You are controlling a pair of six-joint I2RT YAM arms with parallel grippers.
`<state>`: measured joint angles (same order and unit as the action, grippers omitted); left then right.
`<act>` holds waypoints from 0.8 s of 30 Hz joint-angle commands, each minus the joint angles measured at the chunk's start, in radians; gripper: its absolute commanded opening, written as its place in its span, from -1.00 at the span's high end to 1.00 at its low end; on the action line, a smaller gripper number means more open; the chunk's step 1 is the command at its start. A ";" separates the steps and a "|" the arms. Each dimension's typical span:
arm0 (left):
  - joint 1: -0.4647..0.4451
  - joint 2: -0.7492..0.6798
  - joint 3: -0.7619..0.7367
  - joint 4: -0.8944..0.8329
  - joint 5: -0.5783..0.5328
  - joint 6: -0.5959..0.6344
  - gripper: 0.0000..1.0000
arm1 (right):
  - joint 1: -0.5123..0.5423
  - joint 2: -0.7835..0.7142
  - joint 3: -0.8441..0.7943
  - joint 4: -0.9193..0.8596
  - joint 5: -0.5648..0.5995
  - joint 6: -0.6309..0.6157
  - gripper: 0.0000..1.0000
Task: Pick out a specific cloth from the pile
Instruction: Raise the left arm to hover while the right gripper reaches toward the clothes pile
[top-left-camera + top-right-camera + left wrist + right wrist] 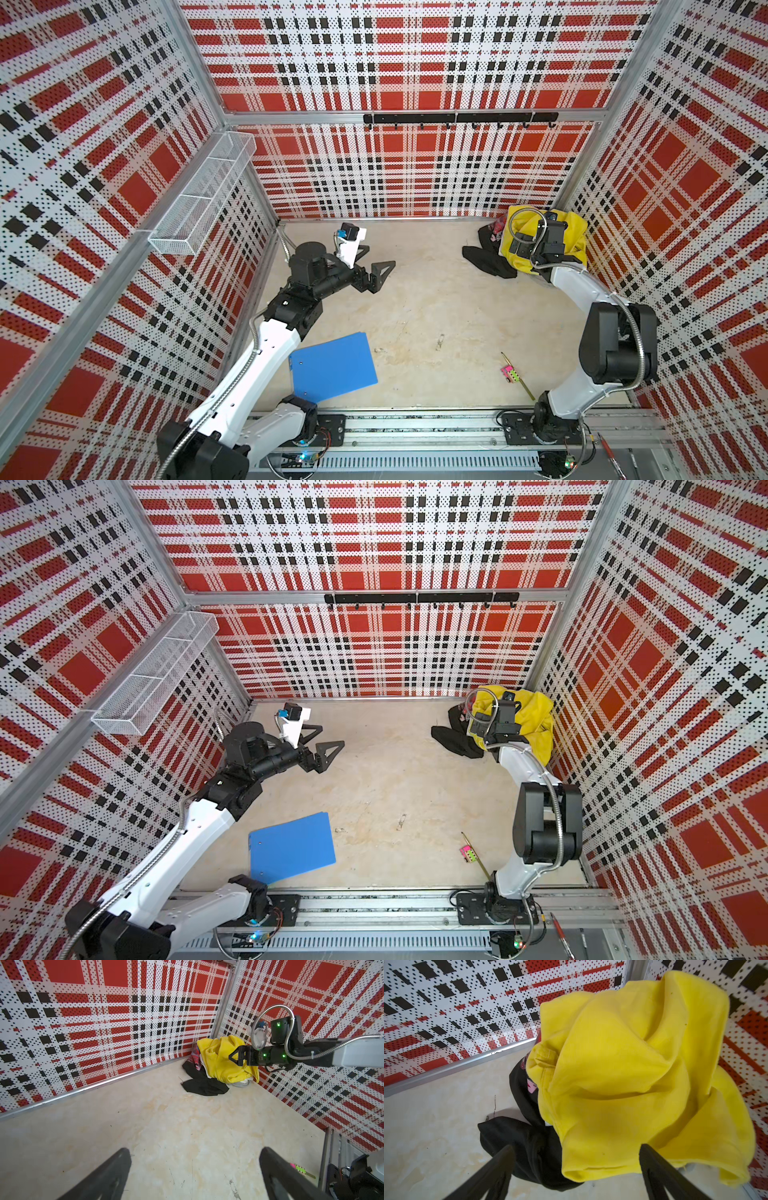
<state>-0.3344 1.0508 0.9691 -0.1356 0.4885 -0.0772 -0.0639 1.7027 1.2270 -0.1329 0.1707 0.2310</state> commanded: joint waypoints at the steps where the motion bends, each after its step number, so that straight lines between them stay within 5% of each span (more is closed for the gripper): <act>1: 0.005 -0.046 -0.004 0.079 0.016 -0.013 -0.98 | -0.022 0.070 0.070 -0.027 -0.062 0.022 -1.00; 17: 0.011 -0.034 -0.007 0.088 0.028 -0.040 -0.98 | -0.026 0.191 0.294 -0.067 0.119 -0.047 -1.00; 24: 0.012 -0.030 -0.016 0.096 0.018 -0.037 -0.98 | -0.088 0.314 0.484 -0.128 0.099 0.007 -1.00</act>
<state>-0.3267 1.0206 0.9649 -0.0746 0.5083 -0.1078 -0.1234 1.9606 1.6508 -0.2531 0.2600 0.2115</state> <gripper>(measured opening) 0.992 0.999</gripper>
